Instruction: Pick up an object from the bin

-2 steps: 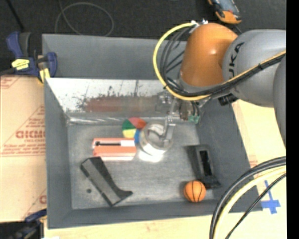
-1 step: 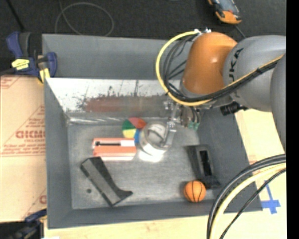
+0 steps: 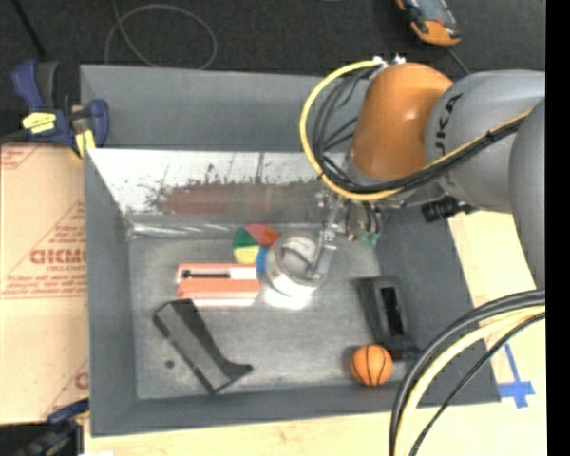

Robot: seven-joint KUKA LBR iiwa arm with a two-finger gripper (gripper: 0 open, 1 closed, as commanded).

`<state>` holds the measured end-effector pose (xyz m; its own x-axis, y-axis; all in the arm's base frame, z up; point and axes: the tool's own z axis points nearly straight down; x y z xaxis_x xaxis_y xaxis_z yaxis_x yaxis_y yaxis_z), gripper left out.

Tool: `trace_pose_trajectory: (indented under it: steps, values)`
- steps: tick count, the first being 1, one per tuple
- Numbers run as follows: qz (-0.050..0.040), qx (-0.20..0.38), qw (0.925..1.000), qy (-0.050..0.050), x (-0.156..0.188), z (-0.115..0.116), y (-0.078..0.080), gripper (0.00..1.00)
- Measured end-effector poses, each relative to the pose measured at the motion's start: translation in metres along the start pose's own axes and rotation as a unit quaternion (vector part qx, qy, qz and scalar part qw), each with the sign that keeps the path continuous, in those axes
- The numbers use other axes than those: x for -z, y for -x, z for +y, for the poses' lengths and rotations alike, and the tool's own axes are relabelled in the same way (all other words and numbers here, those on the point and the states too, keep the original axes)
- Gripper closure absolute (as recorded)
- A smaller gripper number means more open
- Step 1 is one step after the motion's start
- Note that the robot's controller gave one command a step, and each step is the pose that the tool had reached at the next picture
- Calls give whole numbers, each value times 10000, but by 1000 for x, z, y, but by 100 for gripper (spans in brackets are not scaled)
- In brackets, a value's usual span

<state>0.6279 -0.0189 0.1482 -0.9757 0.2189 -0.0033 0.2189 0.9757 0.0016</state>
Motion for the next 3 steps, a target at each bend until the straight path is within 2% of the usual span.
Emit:
trace_pose_trajectory:
  steps: [1,2,3]
  values:
    - [56,-834,9965,-4,-66,-3,-7,0]
    - [-77,-956,9954,20,-89,-3,-1,100]
    - [-80,-969,9953,20,-88,-3,-1,100]
